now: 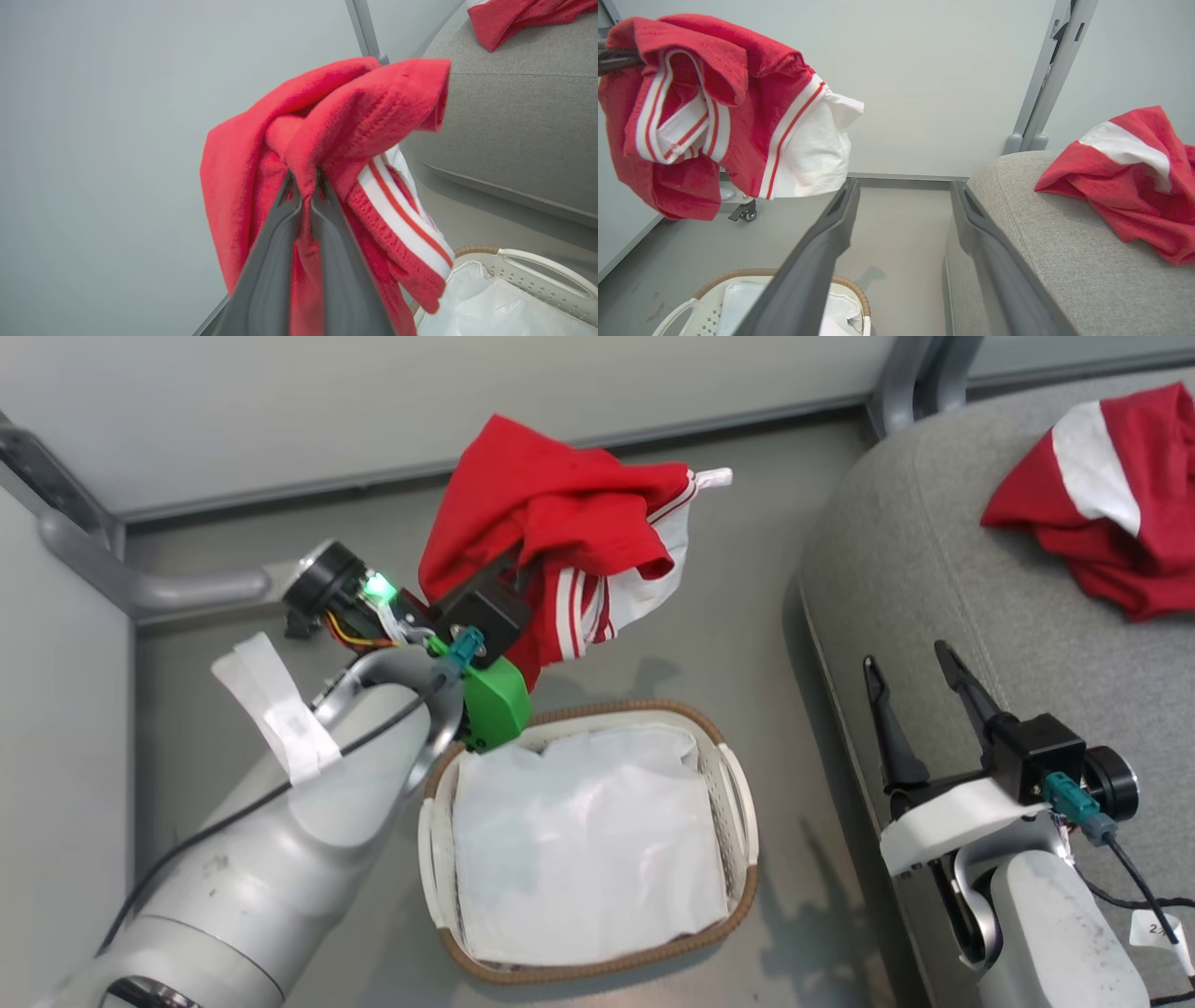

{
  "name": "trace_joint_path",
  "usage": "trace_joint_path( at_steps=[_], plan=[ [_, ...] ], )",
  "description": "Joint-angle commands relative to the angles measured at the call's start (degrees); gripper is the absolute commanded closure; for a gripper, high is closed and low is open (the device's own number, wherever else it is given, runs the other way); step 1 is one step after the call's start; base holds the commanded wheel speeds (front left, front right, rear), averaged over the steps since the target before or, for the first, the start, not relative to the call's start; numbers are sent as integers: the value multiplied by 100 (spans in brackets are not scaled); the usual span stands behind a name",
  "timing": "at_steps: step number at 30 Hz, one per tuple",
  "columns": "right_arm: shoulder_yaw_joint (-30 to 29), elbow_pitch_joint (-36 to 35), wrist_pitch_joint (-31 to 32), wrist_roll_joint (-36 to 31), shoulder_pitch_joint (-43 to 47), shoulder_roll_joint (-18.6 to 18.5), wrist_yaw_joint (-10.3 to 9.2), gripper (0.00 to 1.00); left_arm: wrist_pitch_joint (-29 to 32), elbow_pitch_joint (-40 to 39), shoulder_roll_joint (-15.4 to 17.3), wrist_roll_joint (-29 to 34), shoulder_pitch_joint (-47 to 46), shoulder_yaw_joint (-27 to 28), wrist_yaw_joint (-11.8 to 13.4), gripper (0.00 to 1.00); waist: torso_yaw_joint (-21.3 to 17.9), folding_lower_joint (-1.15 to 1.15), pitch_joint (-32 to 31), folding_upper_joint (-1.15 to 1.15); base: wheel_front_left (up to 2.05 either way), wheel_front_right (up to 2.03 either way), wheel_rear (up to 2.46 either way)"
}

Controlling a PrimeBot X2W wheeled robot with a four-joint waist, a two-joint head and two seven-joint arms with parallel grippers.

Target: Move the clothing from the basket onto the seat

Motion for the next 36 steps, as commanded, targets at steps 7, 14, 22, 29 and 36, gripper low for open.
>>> trace_joint_path(
  at_steps=[7, 14, 22, 29, 36],
  plan=[
    [210, 92, -28, -76, 240, -25, -8, 0, 105, -226, 195, -108, -562, 16, -143, 100, 144, 0, -1053, 0, 0, 0, 0],
    [382, 89, -28, -168, 122, -24, -8, 0, 232, -506, 298, -219, -902, -49, -200, 100, 155, 0, -1265, 0, 0, 0, 0],
    [414, 21, -28, -336, -144, -24, -8, 0, 311, -726, 369, -310, -882, -195, -227, 100, 218, 0, -1312, 0, 0, 0, 0],
    [553, -87, -28, -585, -489, -21, -8, 0, 333, -829, 412, -377, -736, -344, -235, 100, 269, 0, -1312, 0, 0, 0, 0],
    [844, -75, -28, -893, -887, -26, -8, 0, 347, -937, 434, -420, -676, -482, -239, 100, 292, 0, -1295, 0, 0, 0, 0]
  ],
)
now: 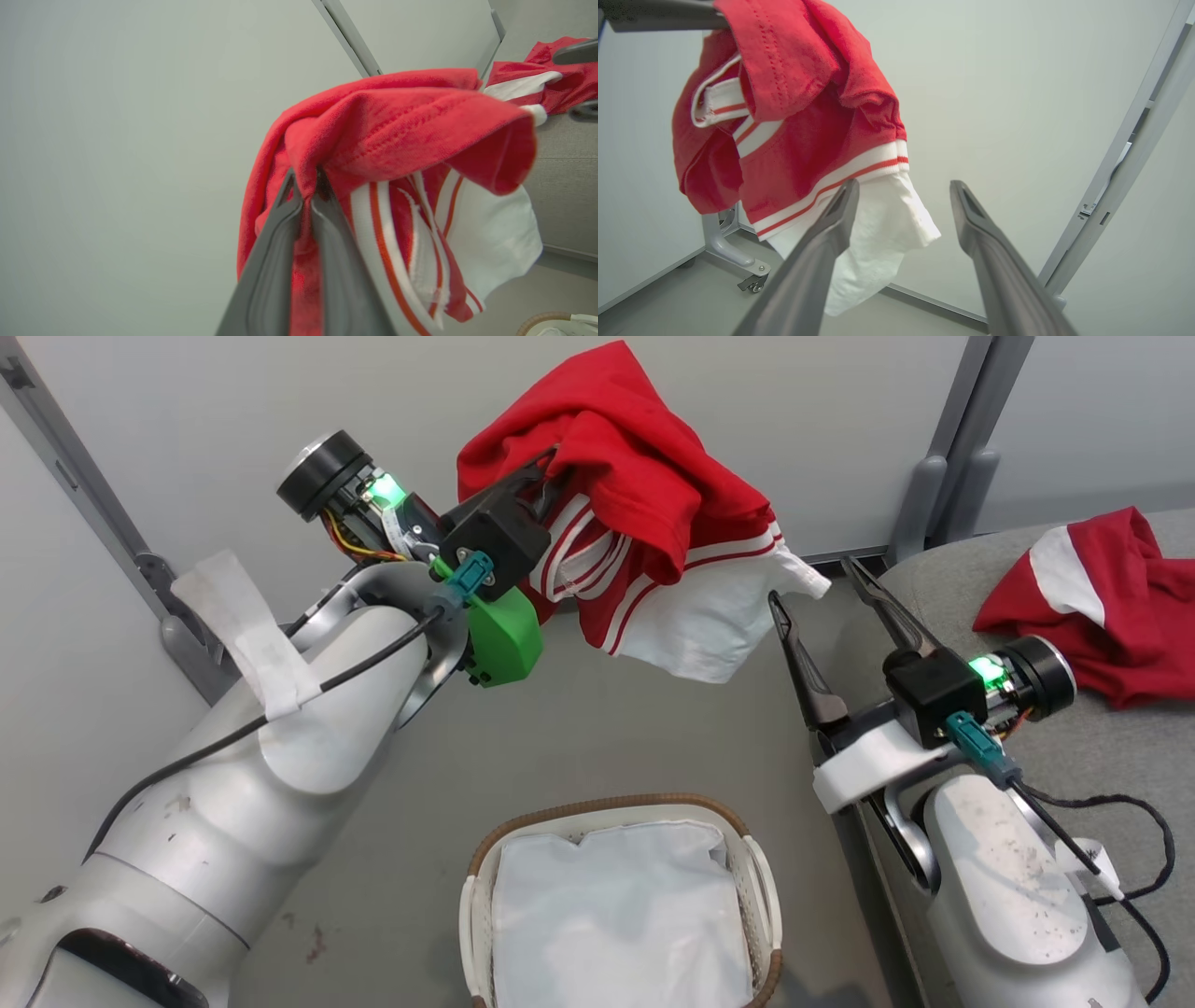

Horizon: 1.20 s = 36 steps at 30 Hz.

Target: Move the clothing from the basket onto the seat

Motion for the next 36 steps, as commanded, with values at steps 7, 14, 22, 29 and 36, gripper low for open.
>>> trace_joint_path(
  at_steps=[7, 14, 22, 29, 36],
  plan=[
    [331, 303, -28, -247, -652, -319, -8, 0, 27, -144, -19, -79, 133, -158, -9, 100, 55, 1, 68, 0, 0, 0, 0],
    [914, 1100, -27, -87, -1209, -643, -8, 0, -11, -241, -53, -133, 209, -366, -14, 100, 114, 1, 77, 0, 0, 0, 0],
    [2040, 2066, -28, 705, -1790, -807, -8, 55, -66, -306, -108, -280, 327, -604, -21, 100, 147, 1, 29, 0, 0, 0, 0],
    [2198, 2190, -28, 1257, -1918, -769, -8, 100, -105, -313, -90, -527, 452, -641, -23, 100, 153, 1, -10, 0, 0, 0, 0],
    [1911, 2055, -28, 1491, -1738, -719, -8, 100, -179, -193, -122, -845, 754, -512, 19, 100, 138, 1, -36, 0, 0, 0, 0]
  ],
)
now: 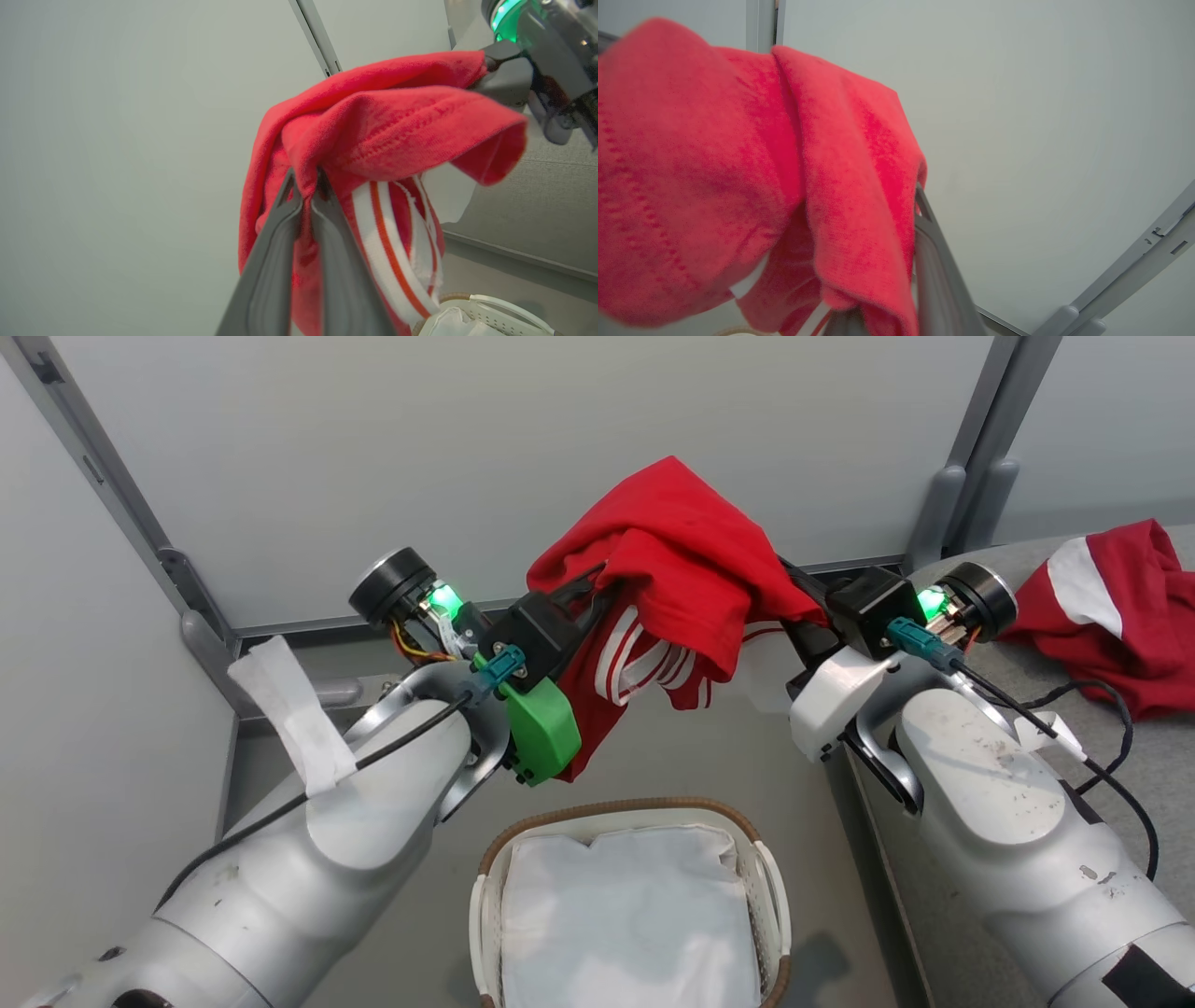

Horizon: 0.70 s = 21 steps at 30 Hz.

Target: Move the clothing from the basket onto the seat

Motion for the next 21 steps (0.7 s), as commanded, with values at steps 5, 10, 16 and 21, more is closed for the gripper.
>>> trace_joint_path(
  at_steps=[5, 10, 16, 21],
  plan=[
    [-360, -150, -28, 55, 212, 74, -8, 100, -137, 75, -193, -348, 565, 149, 88, 21, -12, 0, -10, 0, 0, 0, 0],
    [-618, -256, -28, -70, 293, 85, -8, 100, -208, 123, -421, -537, 1126, 321, 176, 0, -36, 0, -19, 0, 0, 0, 0],
    [-974, -418, -28, -229, 379, 98, -8, 100, -203, -73, -593, -599, 1809, 738, 226, 0, -92, 0, -29, 0, 0, 0, 0],
    [-1274, -550, -28, -335, 524, 87, -8, 100, -204, -230, -708, -509, 2266, 1110, 236, 0, -111, 0, -32, 0, 0, 0, 0]
  ],
)
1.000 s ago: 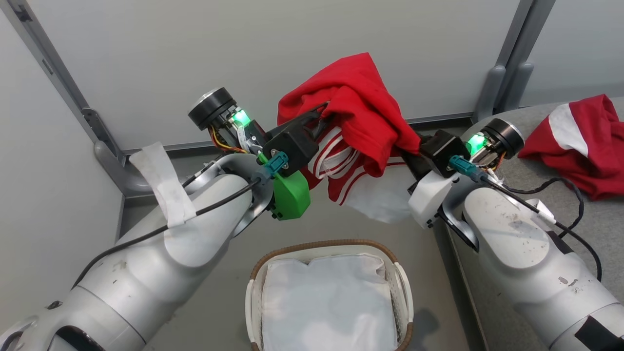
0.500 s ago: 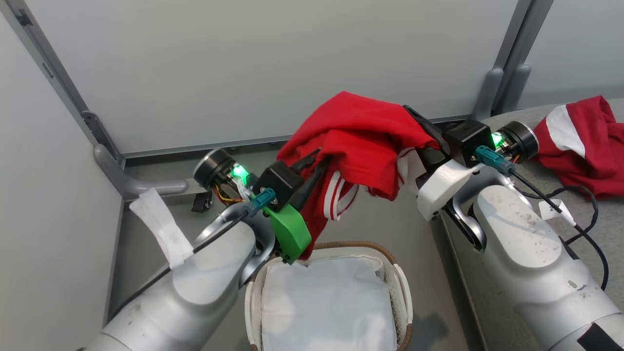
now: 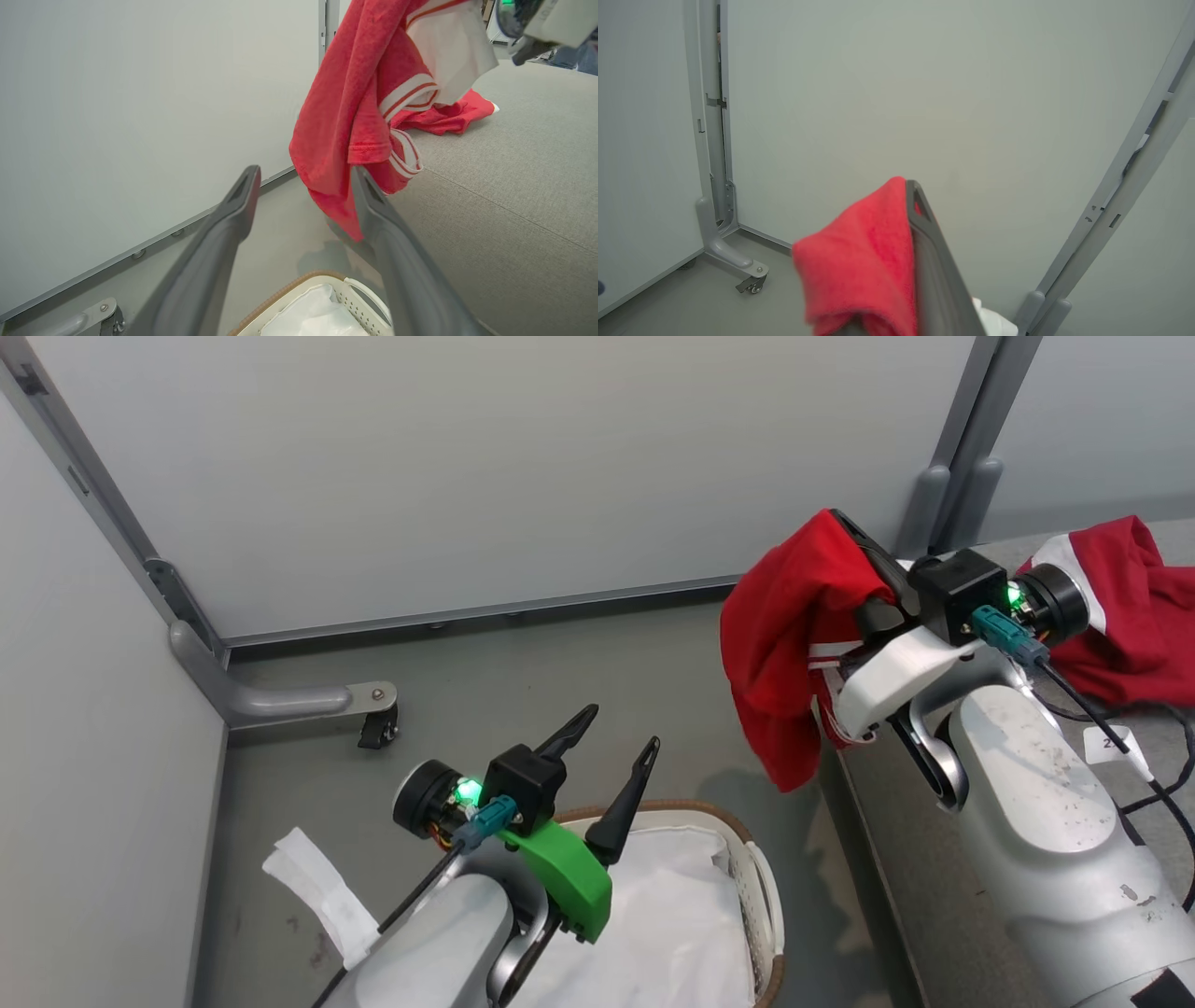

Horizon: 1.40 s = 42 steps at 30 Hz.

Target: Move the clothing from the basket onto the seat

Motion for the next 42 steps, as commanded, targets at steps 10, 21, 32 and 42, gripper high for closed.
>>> trace_joint_path(
  at_steps=[10, 21, 32, 42],
  plan=[
    [-428, -179, -28, -136, 337, -22, -8, 100, -19, -185, -175, 335, 702, 568, -45, 0, -43, 0, 22, 0, 0, 0, 0],
    [-627, -312, -28, -211, 413, -25, -8, 100, -12, -299, -236, 553, 945, 812, -132, 0, -446, 0, 25, 0, 0, 0, 0],
    [-806, -386, -28, -291, 301, -187, -8, 100, -13, -533, -237, 578, 875, 847, -158, 0, -1409, 0, 365, 0, 0, 0, 0],
    [-1113, -466, -28, -282, 321, -246, -8, 100, -13, -601, -234, 574, 747, 745, -141, 0, -1765, 0, 553, 0, 0, 0, 0]
  ],
)
